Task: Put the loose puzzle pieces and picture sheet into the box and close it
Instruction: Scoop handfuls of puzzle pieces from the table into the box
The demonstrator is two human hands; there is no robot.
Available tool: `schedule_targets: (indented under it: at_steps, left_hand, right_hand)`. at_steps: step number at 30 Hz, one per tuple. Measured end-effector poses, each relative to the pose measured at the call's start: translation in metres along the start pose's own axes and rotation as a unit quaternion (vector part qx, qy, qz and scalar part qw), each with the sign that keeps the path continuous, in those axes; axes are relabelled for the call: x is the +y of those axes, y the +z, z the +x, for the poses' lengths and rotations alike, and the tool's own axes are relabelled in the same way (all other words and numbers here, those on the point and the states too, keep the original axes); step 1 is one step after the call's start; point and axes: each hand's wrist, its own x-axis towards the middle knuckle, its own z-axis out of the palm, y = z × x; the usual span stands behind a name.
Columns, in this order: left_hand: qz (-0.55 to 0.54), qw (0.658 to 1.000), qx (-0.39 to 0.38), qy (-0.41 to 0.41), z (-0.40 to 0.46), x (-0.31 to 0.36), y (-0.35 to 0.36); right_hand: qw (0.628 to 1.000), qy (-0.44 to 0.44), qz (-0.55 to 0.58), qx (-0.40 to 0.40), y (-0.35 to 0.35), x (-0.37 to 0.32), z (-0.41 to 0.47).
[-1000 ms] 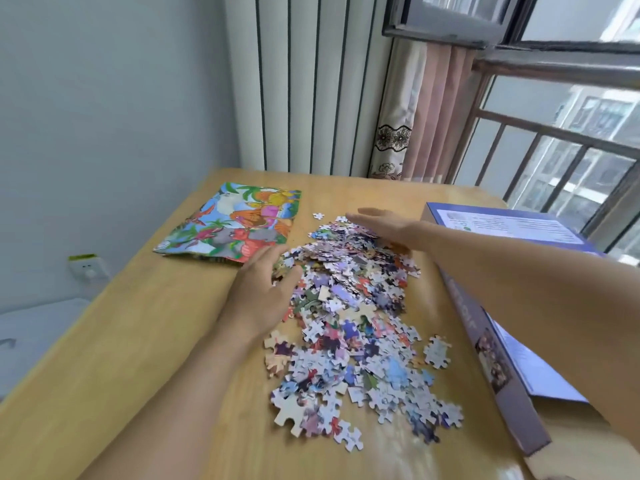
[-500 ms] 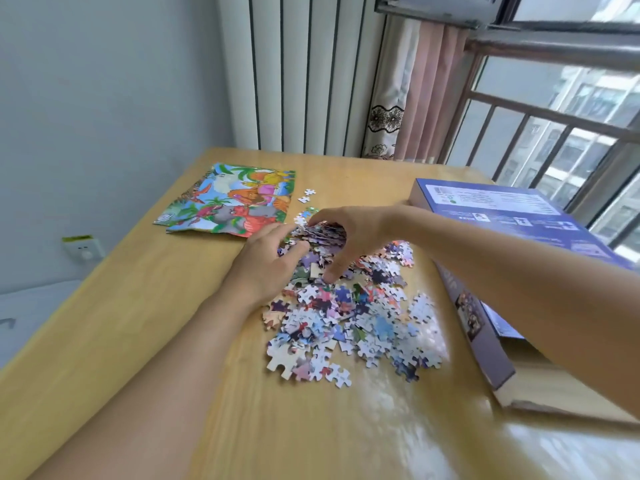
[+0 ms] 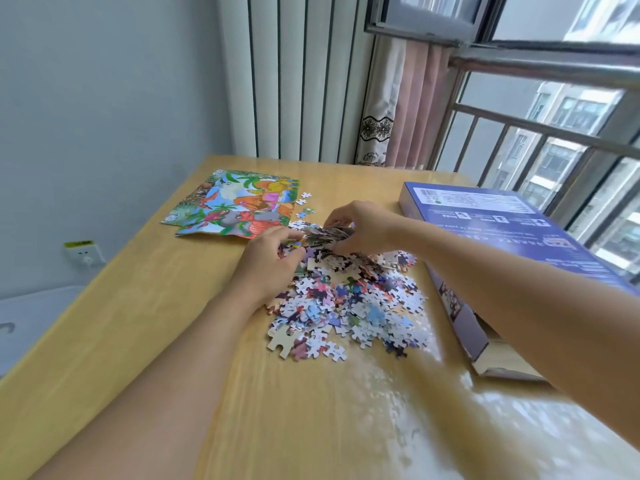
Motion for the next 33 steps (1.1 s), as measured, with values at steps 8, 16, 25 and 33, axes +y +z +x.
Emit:
schedule_targets:
  at_steps: [8,16,25,33]
  left_hand:
    - [-0.003,1.0,0.009,0.002,0.001,-0.004,0.002]
    - [-0.017,0.998,0.052,0.003,0.004,-0.005,0.001]
    - [-0.027,0.994,0.097,0.053,-0.003,0.015,-0.002]
    - [-0.044,0.995,0.046,0.074,-0.015,0.063,0.013]
  right_hand:
    - [0.995,0.027,-0.095,-0.001,0.005,-0.006,-0.004]
    - [0.996,0.057,0.019,0.063,-0.017,-0.009,-0.014]
    - [0.771,0.169,0.613,0.03,-0.014,-0.003,-0.08]
    - [0.763,0.219,0.606,0.054,-0.005,-0.001,-0.116]
